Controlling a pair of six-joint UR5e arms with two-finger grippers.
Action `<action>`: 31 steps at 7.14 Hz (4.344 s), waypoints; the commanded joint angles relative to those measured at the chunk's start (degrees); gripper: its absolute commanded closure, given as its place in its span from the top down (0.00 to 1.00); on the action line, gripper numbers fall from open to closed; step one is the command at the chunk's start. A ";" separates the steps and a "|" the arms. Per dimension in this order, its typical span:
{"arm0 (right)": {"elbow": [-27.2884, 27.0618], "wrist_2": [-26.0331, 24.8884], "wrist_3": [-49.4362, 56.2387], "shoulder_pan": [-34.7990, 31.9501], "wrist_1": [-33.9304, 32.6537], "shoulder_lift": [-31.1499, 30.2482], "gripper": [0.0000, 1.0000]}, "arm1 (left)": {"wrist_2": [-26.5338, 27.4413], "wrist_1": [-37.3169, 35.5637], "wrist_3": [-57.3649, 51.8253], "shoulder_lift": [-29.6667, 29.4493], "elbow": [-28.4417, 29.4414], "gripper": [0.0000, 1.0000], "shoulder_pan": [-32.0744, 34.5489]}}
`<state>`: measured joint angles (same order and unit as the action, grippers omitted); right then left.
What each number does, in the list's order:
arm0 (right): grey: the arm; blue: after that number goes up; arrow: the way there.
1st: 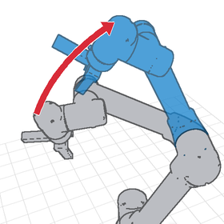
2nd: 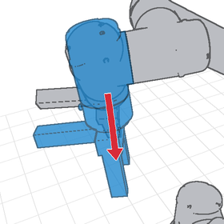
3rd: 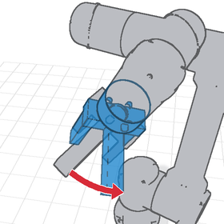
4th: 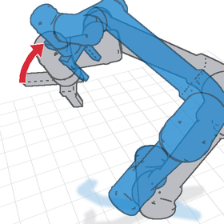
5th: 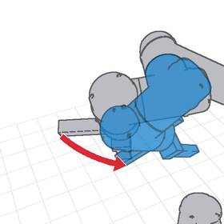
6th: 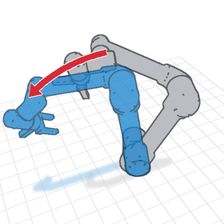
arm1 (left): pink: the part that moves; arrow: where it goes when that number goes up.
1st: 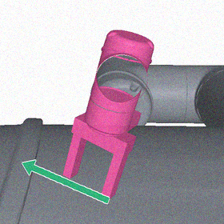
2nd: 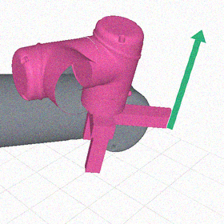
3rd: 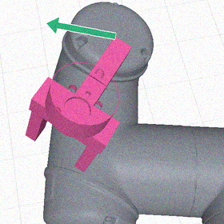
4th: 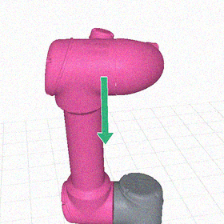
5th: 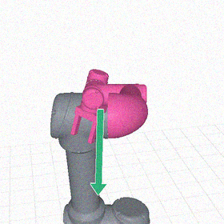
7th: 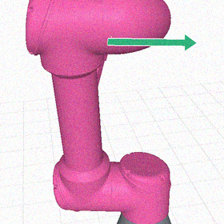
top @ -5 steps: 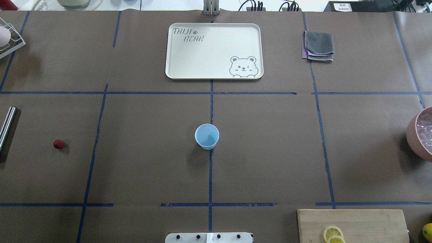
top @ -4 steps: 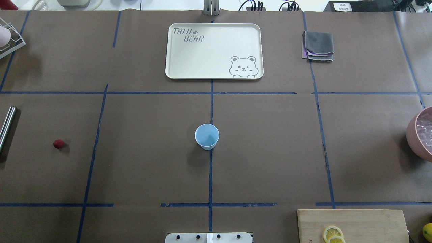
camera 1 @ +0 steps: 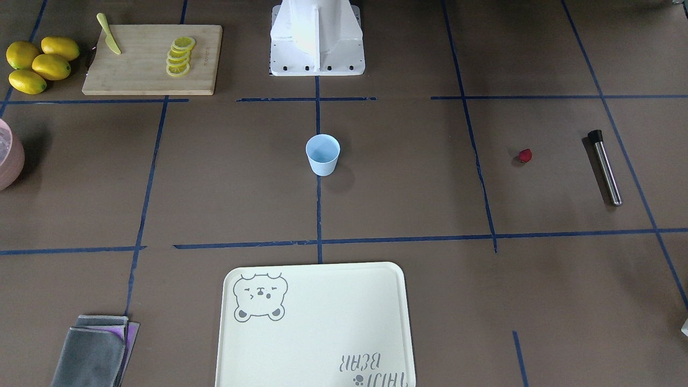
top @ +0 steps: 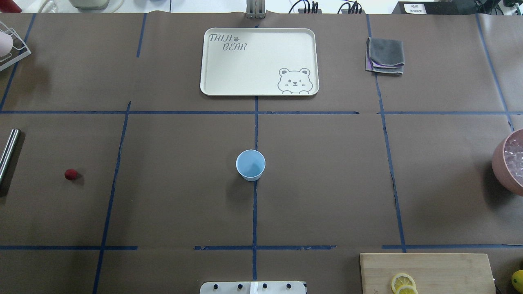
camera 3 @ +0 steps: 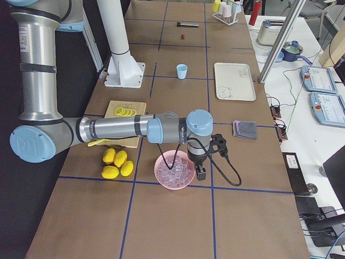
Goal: Mash ice and strawberries in cup
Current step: 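Grasp a clear ice cube from the pink bowl with the right gripper, then carry the ice cube over the light-blue cup and release it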
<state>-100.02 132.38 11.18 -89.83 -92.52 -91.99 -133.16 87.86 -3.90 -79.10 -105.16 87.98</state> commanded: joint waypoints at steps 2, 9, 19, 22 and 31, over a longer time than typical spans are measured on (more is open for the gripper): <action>-0.71 0.16 -9.10 6.57 6.67 -3.18 0.98 | -0.26 0.04 0.04 0.00 -0.30 1.00 0.00; 1.93 -2.20 -22.43 17.14 24.58 -10.94 0.76 | -0.26 0.12 0.13 0.00 -0.13 1.00 0.00; 2.29 -2.74 -21.99 18.38 24.31 -10.50 0.04 | -0.26 0.21 0.12 0.00 0.05 1.00 0.00; -7.60 -2.04 -21.72 14.34 15.07 -9.80 0.03 | -0.26 0.21 0.12 0.00 0.14 1.00 0.00; -16.55 -16.29 -68.74 47.30 -17.77 35.66 0.00 | -0.35 0.30 0.13 -0.27 -0.48 1.00 0.00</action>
<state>-118.60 123.15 -47.25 -51.79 -107.00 -64.91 -133.50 88.15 -3.78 -79.28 -105.70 87.98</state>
